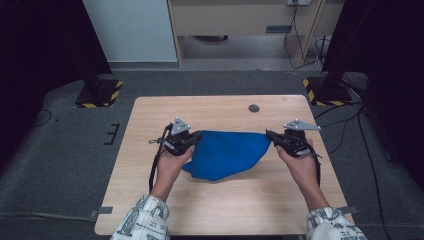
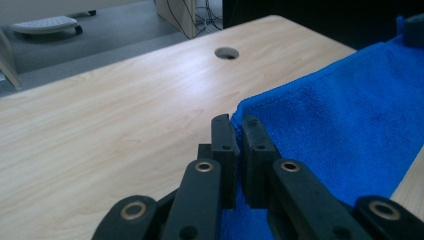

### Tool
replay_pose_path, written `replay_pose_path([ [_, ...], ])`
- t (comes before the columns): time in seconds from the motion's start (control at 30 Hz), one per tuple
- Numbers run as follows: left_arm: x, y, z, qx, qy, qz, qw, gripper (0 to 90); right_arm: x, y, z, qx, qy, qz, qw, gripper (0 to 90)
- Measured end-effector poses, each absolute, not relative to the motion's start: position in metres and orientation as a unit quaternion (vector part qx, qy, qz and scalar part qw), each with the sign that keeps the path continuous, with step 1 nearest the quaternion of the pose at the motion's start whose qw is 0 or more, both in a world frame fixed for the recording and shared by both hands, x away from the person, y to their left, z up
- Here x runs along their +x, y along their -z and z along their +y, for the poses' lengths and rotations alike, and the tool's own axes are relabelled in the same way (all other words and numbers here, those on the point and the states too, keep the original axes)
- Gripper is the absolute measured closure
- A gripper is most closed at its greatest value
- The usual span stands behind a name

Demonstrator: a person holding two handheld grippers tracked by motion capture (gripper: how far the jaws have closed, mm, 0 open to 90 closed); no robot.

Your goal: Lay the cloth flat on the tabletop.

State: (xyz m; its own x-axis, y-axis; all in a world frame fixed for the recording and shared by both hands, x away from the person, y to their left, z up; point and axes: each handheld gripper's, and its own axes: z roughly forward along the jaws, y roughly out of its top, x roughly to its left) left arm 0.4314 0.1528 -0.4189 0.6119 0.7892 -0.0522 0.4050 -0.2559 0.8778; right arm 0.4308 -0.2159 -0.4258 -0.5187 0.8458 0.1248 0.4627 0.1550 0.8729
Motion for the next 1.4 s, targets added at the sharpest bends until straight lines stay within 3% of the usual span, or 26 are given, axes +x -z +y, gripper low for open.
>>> replay_pose_path([
  [0.53,0.425,0.372,0.163,0.76,-0.237,0.373,0.477,86.2,0.424,0.372,-0.207,0.417,-0.498,0.726,0.226,87.3],
  [1.0,0.41,0.335,0.162,0.755,-0.253,0.347,0.495,86.3,0.417,0.346,-0.215,0.416,-0.513,0.713,0.236,86.8],
  [1.4,0.419,0.347,0.159,0.764,-0.243,0.354,0.481,86.3,0.426,0.351,-0.215,0.421,-0.501,0.717,0.239,86.7],
])
